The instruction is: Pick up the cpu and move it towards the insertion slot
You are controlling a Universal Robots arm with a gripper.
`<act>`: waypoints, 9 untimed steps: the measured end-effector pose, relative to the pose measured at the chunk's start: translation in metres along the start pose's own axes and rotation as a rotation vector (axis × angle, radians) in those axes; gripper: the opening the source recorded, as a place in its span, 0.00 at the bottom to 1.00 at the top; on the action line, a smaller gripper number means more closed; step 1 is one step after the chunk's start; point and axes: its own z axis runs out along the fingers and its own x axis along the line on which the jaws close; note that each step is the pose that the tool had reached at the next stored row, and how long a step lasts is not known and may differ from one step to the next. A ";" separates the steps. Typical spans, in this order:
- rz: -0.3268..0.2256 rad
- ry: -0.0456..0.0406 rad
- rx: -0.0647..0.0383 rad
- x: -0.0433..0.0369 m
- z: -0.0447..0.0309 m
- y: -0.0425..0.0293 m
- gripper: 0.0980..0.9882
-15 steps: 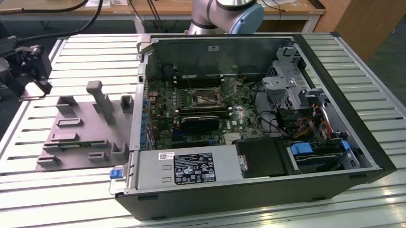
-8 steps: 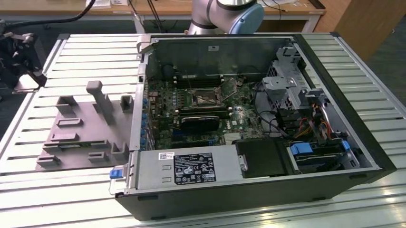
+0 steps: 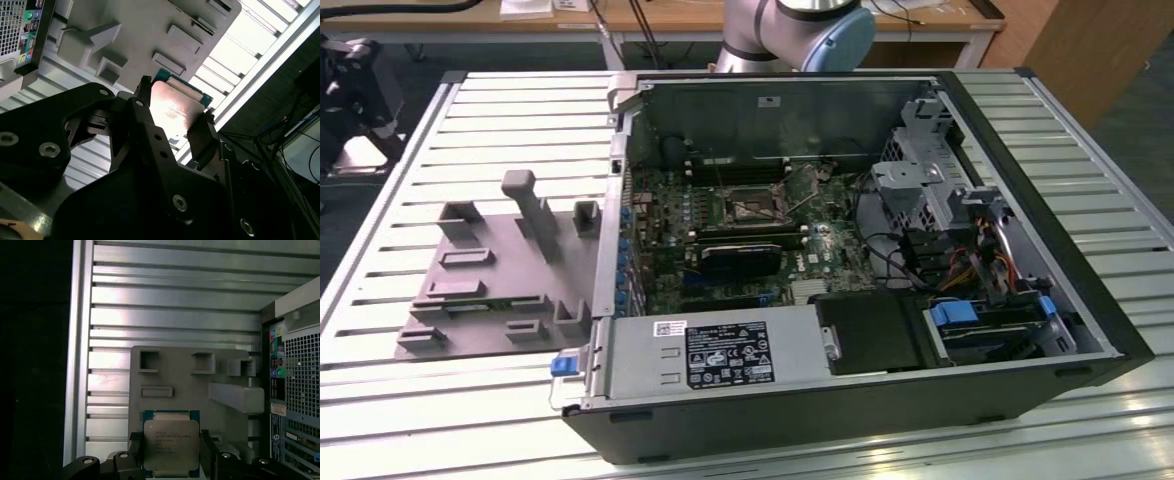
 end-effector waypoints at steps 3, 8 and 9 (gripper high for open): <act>0.000 -0.0020 0.000 -0.0005 -0.0080 0.0005 0.49; 0.000 -0.0034 0.000 -0.0009 -0.0142 0.0009 0.49; 0.000 -0.0034 0.000 -0.0009 -0.0142 0.0009 0.49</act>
